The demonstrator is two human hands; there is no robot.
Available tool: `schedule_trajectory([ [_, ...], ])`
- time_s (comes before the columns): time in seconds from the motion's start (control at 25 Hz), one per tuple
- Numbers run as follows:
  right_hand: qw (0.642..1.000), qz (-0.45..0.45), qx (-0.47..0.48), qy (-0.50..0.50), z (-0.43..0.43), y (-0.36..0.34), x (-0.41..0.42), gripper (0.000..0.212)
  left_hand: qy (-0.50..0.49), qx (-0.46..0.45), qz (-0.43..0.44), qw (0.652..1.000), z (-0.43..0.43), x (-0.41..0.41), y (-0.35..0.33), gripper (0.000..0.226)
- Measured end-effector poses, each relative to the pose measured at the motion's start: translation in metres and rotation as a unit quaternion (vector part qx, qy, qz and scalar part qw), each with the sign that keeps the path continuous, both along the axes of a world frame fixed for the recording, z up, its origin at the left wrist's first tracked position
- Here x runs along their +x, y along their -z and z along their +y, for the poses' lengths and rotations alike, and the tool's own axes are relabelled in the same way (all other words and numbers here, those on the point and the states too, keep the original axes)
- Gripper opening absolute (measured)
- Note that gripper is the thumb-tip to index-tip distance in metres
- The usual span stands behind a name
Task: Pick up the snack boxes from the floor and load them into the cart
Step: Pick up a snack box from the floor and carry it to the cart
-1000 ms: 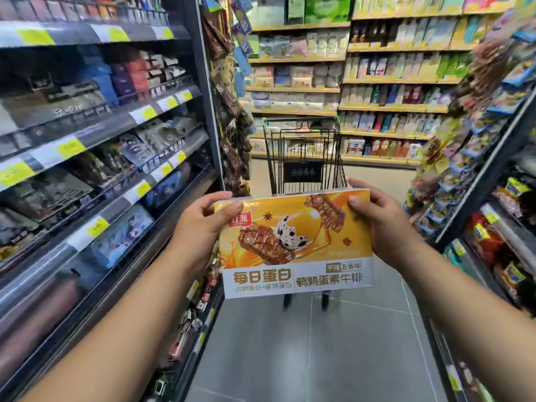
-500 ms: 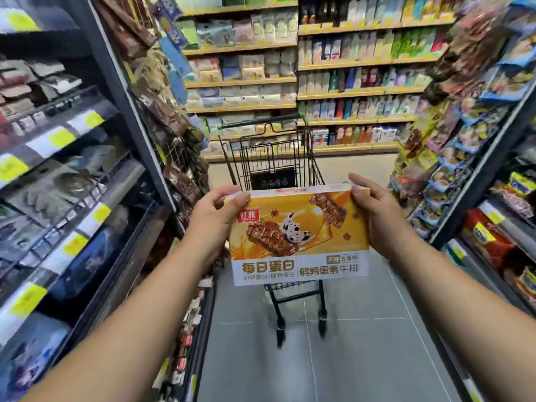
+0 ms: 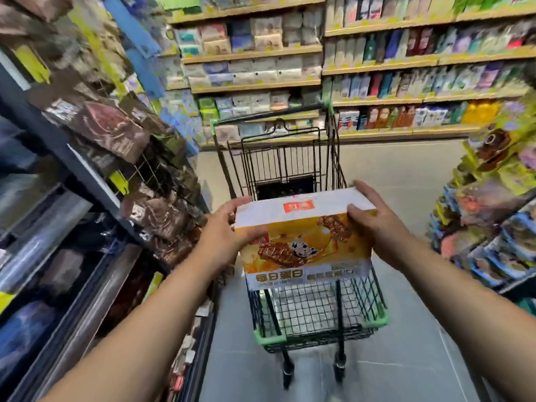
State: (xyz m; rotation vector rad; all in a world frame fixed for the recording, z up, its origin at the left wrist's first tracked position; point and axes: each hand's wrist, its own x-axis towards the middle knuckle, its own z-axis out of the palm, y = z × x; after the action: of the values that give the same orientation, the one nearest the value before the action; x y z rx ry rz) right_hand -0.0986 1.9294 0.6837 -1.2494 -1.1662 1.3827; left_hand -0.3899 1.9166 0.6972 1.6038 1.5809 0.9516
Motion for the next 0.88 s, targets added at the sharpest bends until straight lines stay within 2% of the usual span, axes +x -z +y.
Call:
schedule_trajectory([
  [0.12,0.983,-0.158,0.009,-0.089,0.06,0.02,0.005,0.085,0.043,-0.052,0.1,0.993,0.053,-0.011,0.023,0.079],
  [0.32,0.926,-0.337,0.041,-0.163,0.137,0.076,-0.013,0.071,0.105,-0.065,0.223,0.967,0.137,-0.033,0.079,0.086],
  [0.44,0.88,-0.426,0.052,-0.202,0.182,0.117,-0.025,0.083,0.156,-0.112,0.307,0.932,0.19,-0.042,0.135,0.099],
  [0.56,0.841,-0.491,0.024,-0.224,0.218,0.16,-0.037,0.096,0.191,-0.116,0.409,0.885,0.232,-0.041,0.187,0.11],
  [0.68,0.809,-0.538,0.004,-0.234,0.263,0.216,-0.047,0.106,0.186,-0.062,0.499,0.844,0.266,-0.037,0.241,0.096],
  [0.76,0.785,-0.571,0.01,-0.239,0.273,0.228,-0.051,0.106,0.192,-0.033,0.552,0.811,0.272,-0.026,0.246,0.091],
  [0.88,0.771,-0.592,0.019,-0.234,0.307,0.276,-0.06,0.105,0.195,-0.071,0.588,0.782,0.308,-0.02,0.285,0.073],
])
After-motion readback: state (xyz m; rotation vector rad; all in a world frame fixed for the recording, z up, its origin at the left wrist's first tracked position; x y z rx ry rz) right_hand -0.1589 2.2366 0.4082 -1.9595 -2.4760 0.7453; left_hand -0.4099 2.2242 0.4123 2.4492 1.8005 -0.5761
